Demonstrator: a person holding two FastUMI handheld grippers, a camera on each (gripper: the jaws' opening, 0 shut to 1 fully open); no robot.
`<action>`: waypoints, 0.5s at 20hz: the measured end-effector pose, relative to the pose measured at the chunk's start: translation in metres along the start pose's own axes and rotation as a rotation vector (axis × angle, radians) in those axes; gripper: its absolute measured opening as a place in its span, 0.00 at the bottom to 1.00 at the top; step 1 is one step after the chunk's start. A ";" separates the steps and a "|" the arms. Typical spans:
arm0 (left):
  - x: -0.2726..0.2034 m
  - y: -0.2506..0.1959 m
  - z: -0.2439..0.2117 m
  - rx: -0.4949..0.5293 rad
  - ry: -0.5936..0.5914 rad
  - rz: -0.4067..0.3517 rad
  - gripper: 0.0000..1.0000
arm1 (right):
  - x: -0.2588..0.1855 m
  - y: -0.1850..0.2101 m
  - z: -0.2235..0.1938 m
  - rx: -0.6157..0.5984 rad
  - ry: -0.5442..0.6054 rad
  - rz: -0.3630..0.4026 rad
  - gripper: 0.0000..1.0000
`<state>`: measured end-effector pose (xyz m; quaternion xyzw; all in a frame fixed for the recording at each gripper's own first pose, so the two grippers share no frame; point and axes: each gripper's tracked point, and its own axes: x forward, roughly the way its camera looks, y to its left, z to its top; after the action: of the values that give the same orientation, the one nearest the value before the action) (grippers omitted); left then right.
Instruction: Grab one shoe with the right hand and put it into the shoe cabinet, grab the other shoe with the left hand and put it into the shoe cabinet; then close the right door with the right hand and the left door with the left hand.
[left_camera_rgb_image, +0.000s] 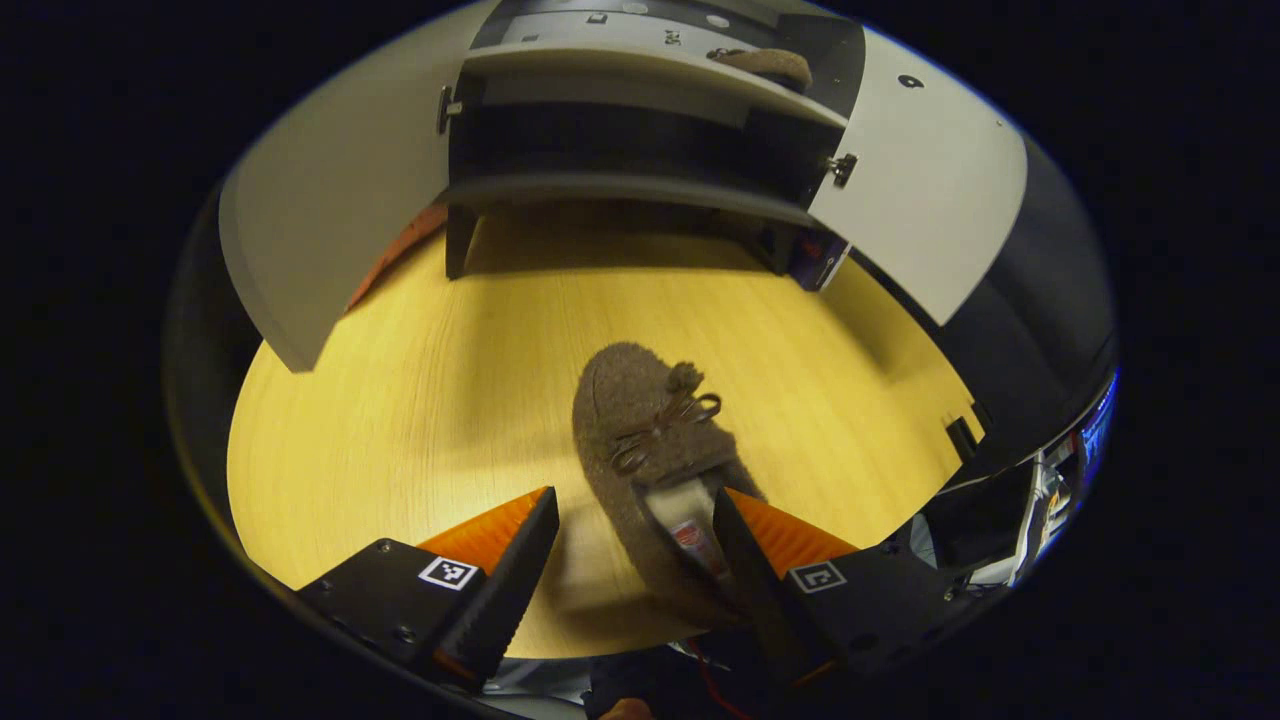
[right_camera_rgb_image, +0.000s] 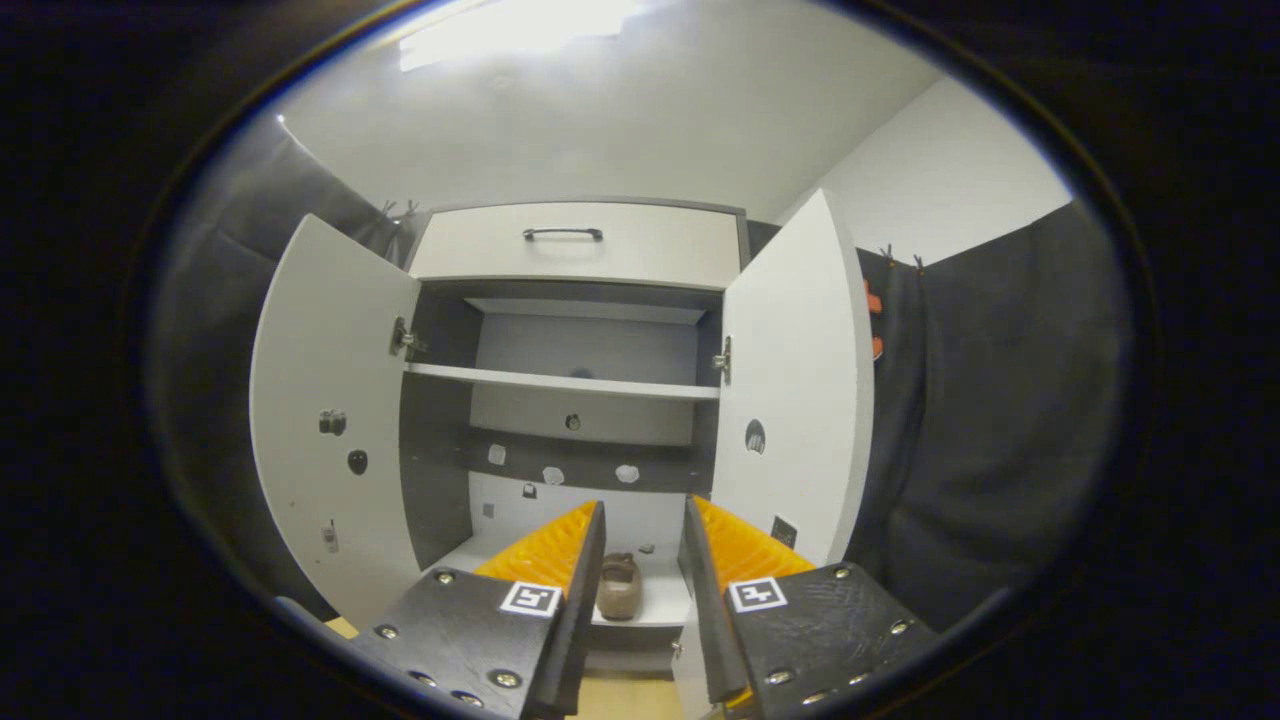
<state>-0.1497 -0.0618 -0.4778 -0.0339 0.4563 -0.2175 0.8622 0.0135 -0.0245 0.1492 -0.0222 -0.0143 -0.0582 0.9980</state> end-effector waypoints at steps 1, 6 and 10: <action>0.009 0.005 -0.002 -0.007 0.005 0.012 0.97 | -0.002 -0.003 0.000 -0.008 -0.001 -0.012 0.46; 0.048 0.018 0.004 -0.103 0.026 0.038 0.91 | -0.018 -0.016 0.000 -0.027 -0.001 -0.062 0.46; 0.054 0.014 0.011 -0.100 0.025 0.006 0.72 | -0.030 -0.034 -0.001 -0.057 -0.003 -0.126 0.43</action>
<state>-0.1098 -0.0726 -0.5167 -0.0728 0.4774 -0.1924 0.8543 -0.0203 -0.0548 0.1491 -0.0499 -0.0153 -0.1211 0.9913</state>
